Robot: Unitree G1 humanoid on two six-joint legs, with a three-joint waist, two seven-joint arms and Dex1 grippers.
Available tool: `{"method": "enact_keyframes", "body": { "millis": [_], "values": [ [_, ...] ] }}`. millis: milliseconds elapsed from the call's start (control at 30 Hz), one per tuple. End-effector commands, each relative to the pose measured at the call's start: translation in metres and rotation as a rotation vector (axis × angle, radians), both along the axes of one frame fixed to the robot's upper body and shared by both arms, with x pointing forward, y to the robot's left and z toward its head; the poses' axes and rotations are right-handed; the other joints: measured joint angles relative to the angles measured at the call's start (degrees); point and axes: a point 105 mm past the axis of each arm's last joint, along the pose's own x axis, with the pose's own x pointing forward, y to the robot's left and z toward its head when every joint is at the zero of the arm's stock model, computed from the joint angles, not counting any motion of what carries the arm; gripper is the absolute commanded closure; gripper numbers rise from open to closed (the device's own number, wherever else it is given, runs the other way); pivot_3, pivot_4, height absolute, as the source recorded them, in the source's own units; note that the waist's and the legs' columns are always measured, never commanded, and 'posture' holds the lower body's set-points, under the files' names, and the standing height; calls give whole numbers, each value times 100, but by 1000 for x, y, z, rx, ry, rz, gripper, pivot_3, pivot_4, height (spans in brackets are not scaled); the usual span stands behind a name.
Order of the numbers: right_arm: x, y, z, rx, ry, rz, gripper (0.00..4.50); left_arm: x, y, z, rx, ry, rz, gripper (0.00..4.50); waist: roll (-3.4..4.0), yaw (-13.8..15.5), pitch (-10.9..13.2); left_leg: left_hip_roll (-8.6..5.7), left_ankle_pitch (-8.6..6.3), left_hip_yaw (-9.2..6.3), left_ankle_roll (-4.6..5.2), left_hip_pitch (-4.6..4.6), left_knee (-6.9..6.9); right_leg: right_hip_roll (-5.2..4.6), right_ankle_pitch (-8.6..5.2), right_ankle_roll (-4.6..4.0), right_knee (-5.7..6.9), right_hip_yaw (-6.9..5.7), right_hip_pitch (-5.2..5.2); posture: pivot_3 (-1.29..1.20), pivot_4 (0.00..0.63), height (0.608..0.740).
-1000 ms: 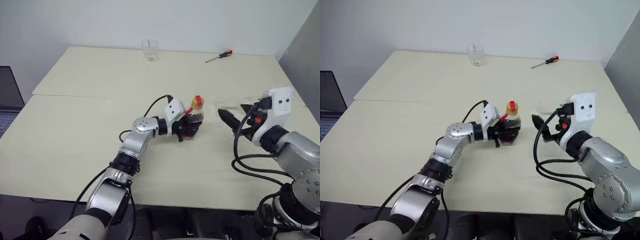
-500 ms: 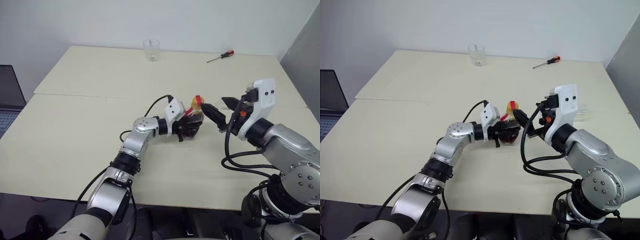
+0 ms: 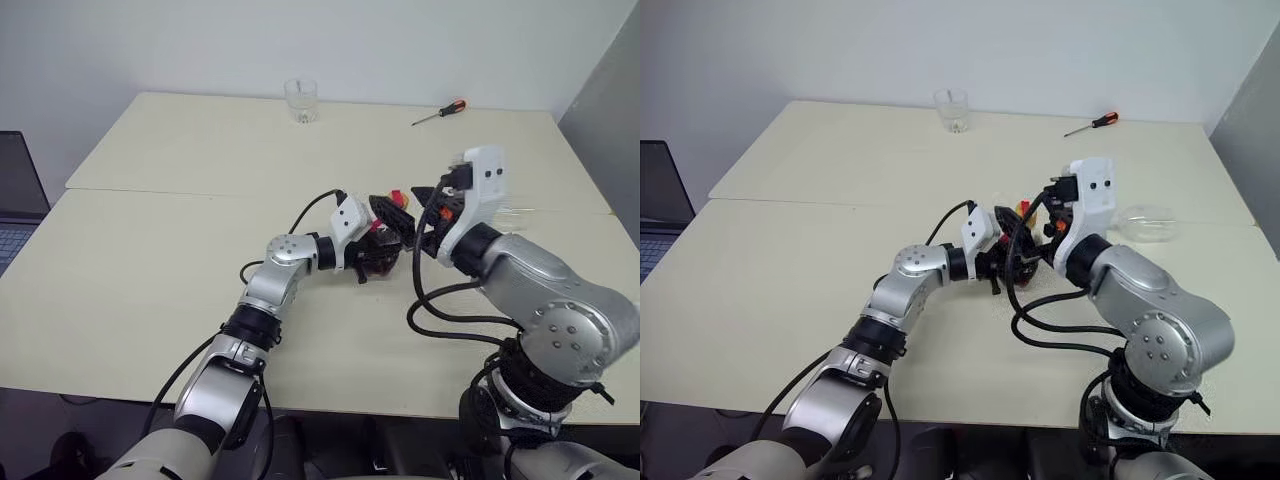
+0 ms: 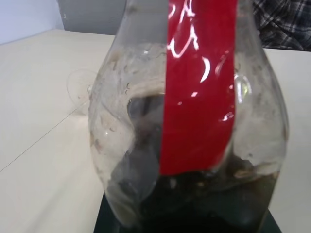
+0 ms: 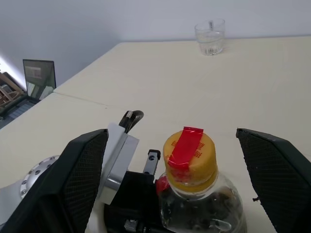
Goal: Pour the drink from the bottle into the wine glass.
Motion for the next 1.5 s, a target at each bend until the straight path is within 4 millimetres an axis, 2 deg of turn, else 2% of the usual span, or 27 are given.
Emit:
{"method": "enact_keyframes", "body": {
  "millis": [33,300,467,900,1500],
  "values": [
    [7,-2,8,17,-49,-45,0,-4,-5,21,-45,-80,-19,3688,0,1,0,0,0,0,0,0,0,0,0,0,0,0,0,0,150,740],
    [20,1,13,36,-71,-59,0,-4,-5,22,-47,-81,-13,3688,0,1,0,1,0,1,0,0,0,0,1,-1,0,0,0,0,150,740],
    [24,4,9,39,-63,-50,0,-3,-3,22,-46,-83,-8,3688,0,1,0,1,0,2,0,0,0,0,2,-4,0,0,0,0,150,740],
    [30,-5,4,58,-56,-64,0,-3,-2,23,-43,-82,-2,3689,0,2,0,2,0,3,0,0,0,0,13,-23,1,0,0,0,150,740],
    [10,-15,-2,63,-41,-33,0,-4,-3,21,-42,-75,-7,3691,0,3,0,2,0,2,0,0,1,0,14,-24,2,-1,1,0,150,740]
  ]
}}
